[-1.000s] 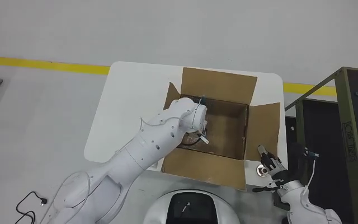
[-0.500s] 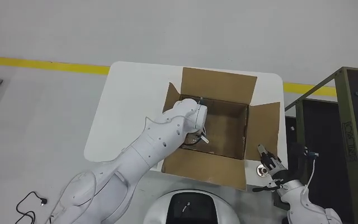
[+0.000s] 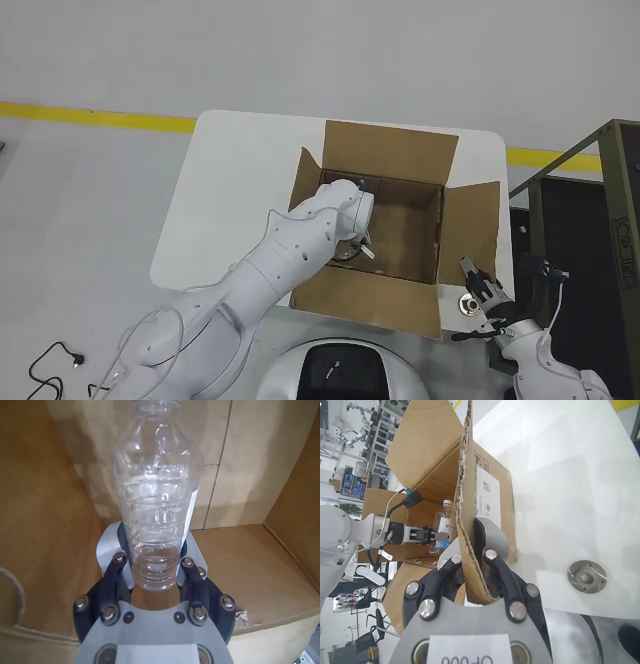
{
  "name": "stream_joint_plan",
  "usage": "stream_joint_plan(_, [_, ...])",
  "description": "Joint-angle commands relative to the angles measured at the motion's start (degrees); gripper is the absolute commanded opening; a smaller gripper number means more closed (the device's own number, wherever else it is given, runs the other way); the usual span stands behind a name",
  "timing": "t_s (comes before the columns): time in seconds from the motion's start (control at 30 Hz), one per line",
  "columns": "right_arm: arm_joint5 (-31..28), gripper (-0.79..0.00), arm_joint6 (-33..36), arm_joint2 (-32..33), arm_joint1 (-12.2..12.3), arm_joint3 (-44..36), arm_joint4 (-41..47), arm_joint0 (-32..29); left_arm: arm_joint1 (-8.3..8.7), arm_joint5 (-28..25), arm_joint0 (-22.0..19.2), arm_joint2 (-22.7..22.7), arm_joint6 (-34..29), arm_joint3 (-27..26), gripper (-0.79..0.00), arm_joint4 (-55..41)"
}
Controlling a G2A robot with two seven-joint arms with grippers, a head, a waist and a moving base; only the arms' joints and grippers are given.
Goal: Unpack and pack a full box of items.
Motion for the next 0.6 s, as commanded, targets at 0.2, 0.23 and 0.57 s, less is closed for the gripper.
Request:
stream_joint_plan(0.2, [0.02,-0.785,0.28,0.18,0.09,0.17,0.10,0.16,-1.75,-0.91,-0.99,-0.23,1.37,5.04,-0.785,-1.04])
stream_joint_plan(0.23, [0.04,-0.785,0.29,0.21,0.11,0.17,0.07,0.15,-1.95,-0.74,-1.12,-0.26,1.84,5.70,-0.785,-0.96])
stream_joint_plan(0.57, [0.22,-0.785,0.05,0.27,0.17,0.10,0.14,-0.03,-3.73,-1.26,-2.11,-0.50,3.57,10.85,-0.351,-1.03])
